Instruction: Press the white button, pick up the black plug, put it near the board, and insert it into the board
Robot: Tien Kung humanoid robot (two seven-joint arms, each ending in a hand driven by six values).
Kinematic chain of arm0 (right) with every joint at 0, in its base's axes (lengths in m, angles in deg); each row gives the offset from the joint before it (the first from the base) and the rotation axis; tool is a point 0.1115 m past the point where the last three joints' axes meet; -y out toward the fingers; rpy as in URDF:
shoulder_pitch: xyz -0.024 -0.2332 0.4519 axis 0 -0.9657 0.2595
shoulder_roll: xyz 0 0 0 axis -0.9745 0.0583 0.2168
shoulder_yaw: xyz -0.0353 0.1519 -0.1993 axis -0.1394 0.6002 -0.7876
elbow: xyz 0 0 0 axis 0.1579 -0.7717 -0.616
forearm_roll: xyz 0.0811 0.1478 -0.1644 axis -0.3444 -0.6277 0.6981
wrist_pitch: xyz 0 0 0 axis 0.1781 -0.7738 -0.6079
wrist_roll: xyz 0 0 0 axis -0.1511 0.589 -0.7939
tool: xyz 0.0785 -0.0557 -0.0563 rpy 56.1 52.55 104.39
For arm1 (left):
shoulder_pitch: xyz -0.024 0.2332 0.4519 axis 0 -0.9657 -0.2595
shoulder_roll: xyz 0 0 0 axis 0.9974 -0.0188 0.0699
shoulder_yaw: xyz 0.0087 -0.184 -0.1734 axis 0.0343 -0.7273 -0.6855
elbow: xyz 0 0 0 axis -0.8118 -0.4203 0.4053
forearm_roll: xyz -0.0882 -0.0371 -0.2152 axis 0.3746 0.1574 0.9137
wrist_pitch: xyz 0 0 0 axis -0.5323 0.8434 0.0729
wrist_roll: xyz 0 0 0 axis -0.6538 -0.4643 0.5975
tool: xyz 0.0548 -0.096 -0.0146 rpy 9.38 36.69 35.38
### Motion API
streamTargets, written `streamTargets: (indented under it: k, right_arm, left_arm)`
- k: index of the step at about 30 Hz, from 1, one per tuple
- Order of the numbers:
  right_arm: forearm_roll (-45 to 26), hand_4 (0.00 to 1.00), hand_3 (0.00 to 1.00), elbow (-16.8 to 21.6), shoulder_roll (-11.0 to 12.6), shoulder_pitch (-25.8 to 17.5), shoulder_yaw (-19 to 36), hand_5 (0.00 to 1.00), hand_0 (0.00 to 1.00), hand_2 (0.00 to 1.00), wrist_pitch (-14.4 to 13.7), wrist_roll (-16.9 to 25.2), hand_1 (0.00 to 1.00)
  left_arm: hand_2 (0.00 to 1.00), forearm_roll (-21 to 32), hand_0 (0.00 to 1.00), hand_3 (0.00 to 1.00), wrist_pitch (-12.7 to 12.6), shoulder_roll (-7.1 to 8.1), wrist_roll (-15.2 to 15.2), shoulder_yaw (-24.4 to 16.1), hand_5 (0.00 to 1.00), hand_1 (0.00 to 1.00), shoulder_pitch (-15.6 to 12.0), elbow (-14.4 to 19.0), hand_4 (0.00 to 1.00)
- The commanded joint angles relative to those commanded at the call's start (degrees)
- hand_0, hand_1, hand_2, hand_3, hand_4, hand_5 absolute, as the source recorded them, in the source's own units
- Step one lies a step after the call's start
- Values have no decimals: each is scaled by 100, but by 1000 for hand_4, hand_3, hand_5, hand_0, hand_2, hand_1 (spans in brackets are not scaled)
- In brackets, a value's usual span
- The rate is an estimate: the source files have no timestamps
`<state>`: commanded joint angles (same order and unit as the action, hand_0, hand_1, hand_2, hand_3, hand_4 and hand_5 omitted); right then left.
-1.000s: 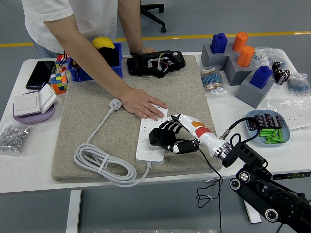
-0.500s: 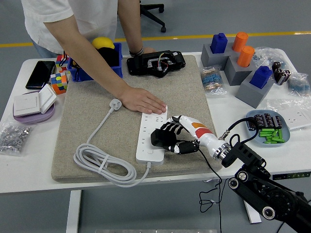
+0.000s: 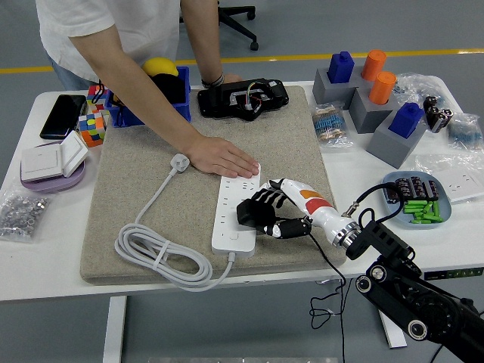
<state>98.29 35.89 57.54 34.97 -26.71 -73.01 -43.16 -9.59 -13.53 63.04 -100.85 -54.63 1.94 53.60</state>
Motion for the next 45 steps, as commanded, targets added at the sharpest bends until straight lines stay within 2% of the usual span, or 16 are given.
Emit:
streamTargets:
  k: [21,37,45]
  right_arm:
    - [37,781,496,-69,29,3,-7,2,458,386,89,20,360]
    - [41,786,498,34,176,-85,106,2,462,387,340,73,360]
    - [24,786,498,23,175,-94,78,2,462,387,328,100,361]
  left_arm:
    - [511,22,468,576,-7,-17,9,-10,255,496,3,0,599]
    - [511,31,467,578,-12,-25,9,-13,256,495,-5,0,600]
    - [512,59,467,578,-13,-28,16,16,256,496,6,0,600]
